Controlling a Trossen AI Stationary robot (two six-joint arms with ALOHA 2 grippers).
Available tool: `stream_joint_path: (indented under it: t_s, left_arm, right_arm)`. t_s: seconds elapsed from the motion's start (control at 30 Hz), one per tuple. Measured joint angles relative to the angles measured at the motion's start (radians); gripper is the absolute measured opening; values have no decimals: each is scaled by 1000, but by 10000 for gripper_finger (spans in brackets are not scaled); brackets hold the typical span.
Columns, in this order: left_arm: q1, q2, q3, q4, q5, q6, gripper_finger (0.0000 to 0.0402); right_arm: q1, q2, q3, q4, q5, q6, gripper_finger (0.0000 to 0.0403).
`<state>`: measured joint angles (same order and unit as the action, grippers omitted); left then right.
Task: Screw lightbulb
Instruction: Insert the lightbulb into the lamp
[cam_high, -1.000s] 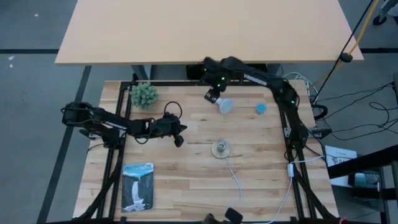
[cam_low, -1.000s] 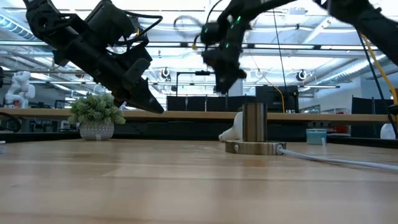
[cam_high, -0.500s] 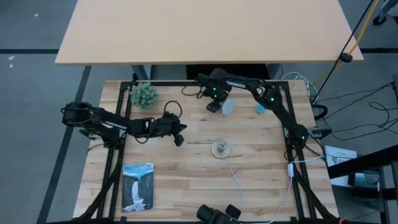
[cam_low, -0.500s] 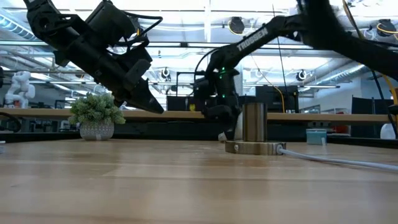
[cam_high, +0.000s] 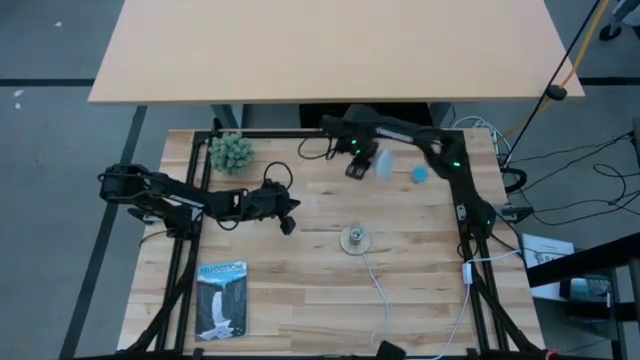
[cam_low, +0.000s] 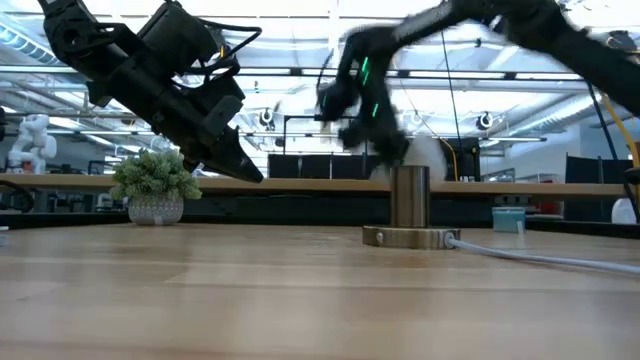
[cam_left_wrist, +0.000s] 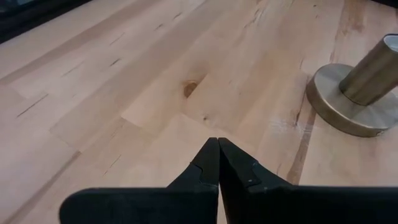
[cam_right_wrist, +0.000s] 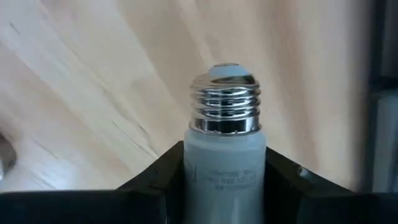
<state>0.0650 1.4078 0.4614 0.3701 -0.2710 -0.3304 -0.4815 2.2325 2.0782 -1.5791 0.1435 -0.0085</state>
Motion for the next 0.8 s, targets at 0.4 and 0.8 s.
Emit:
stream_joint_path:
  t_s: [0.4,0.8]
  left_arm:
    - [-41,0,0,175,104,-10,0]
    - [-114,0,0,181,107,0,0]
  right_arm:
    - [177,-459,-88,274,-40,167,142]
    - [470,-1003,-967,726,-21,248,142]
